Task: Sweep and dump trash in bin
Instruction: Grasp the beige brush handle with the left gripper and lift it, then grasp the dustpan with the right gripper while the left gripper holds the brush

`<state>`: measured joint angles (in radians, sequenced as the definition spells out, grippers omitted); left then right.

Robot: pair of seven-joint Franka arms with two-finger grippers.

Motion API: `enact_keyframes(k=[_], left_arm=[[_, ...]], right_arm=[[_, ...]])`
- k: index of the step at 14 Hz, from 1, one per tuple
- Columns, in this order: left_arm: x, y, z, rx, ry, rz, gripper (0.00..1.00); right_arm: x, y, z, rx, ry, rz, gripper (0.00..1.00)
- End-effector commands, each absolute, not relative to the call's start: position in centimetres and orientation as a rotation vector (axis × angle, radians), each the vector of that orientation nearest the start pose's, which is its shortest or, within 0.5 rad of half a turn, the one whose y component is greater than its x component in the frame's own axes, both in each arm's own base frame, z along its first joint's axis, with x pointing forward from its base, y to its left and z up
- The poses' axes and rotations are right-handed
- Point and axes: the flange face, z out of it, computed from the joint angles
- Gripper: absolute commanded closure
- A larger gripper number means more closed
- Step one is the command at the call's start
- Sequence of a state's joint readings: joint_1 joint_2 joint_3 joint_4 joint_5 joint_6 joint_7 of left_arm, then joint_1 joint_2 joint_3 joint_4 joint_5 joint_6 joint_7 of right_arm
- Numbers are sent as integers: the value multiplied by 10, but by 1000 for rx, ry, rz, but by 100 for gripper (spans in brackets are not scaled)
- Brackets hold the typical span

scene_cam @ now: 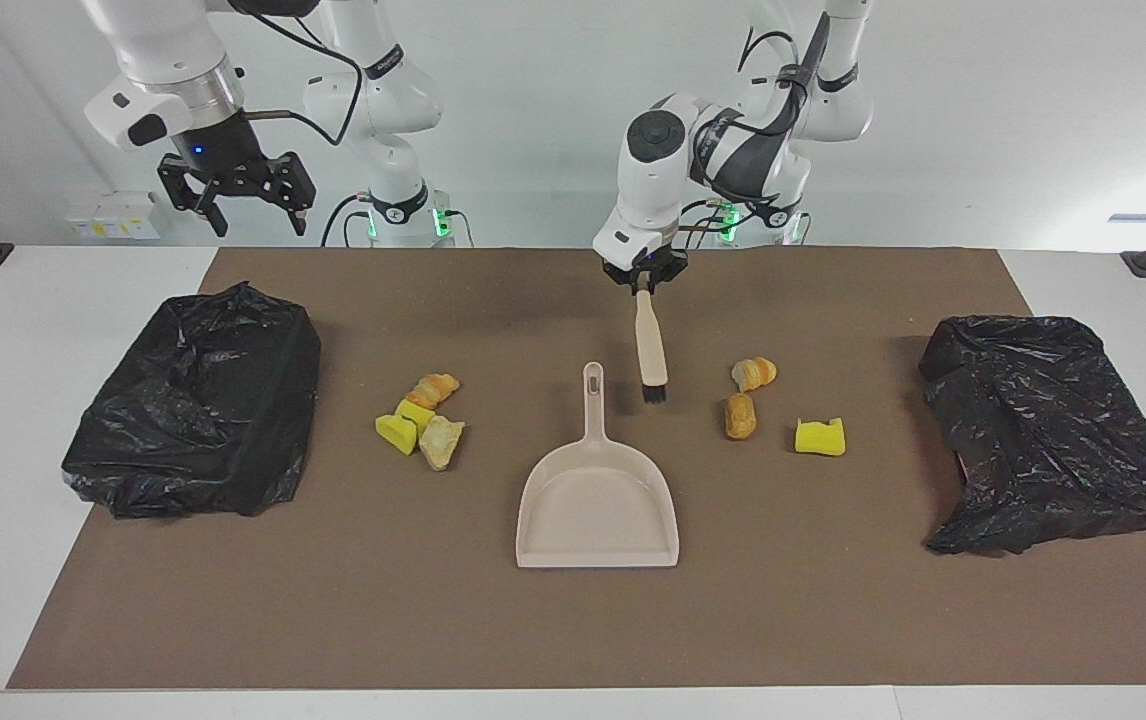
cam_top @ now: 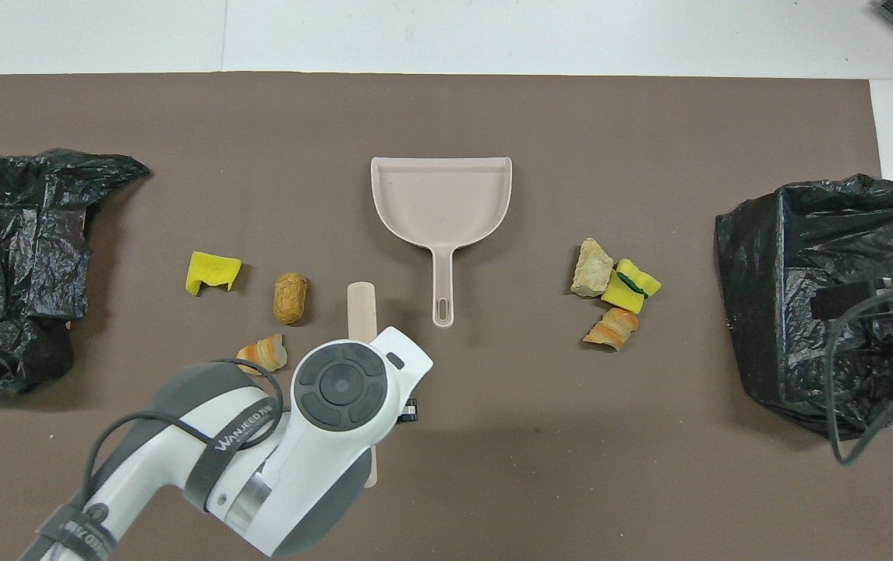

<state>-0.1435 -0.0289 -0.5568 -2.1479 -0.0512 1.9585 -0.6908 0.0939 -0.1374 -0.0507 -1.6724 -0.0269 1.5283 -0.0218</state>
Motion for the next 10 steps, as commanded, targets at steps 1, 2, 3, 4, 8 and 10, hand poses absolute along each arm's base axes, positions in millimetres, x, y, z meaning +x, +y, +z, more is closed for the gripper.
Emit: enact_keyframes(k=[1, 2, 3, 4, 8, 10], left_arm=[[423, -296, 412, -3023, -109, 184, 100], [436, -280, 414, -3023, -142, 182, 100], [447, -263, 415, -3025, -155, 181, 100], [459, -246, 418, -3028, -130, 170, 100], [496, -160, 421, -3043, -65, 200, 100], [509, -117, 419, -3053, -25, 200, 100]], right_arm=[[513, 65, 633, -3169, -131, 13, 0], [522, 82, 621, -3167, -159, 12, 0], [529, 102, 610, -3160, -193, 5, 0], [541, 121, 598, -3161, -190, -4, 0], [571, 224, 512, -3177, -66, 64, 0], [581, 269, 474, -3148, 105, 44, 0]])
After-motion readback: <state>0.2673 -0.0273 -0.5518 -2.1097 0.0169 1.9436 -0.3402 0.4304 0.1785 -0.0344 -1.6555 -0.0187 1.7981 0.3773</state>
